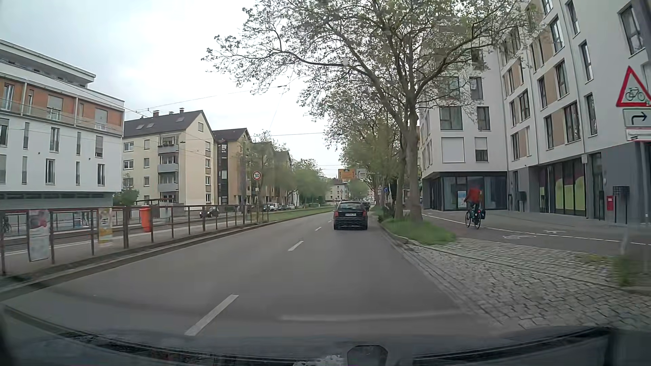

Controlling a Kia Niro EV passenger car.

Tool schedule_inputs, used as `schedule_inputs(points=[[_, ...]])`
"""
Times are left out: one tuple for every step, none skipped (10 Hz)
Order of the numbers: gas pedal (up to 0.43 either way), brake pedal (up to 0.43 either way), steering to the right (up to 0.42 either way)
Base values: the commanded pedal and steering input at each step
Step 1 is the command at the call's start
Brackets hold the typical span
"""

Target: Follow the waypoints while adhering to traffic rules and regulations

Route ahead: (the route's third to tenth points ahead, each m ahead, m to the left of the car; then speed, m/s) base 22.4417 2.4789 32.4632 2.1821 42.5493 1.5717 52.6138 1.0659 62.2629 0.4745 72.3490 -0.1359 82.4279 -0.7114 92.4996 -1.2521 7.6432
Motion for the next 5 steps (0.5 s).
schedule_inputs(points=[[0.079,0.0,0.0],[0.079,0.0,0.0],[0.079,0.0,0.001],[0.079,0.0,0.003],[0.079,0.0,0.003]])
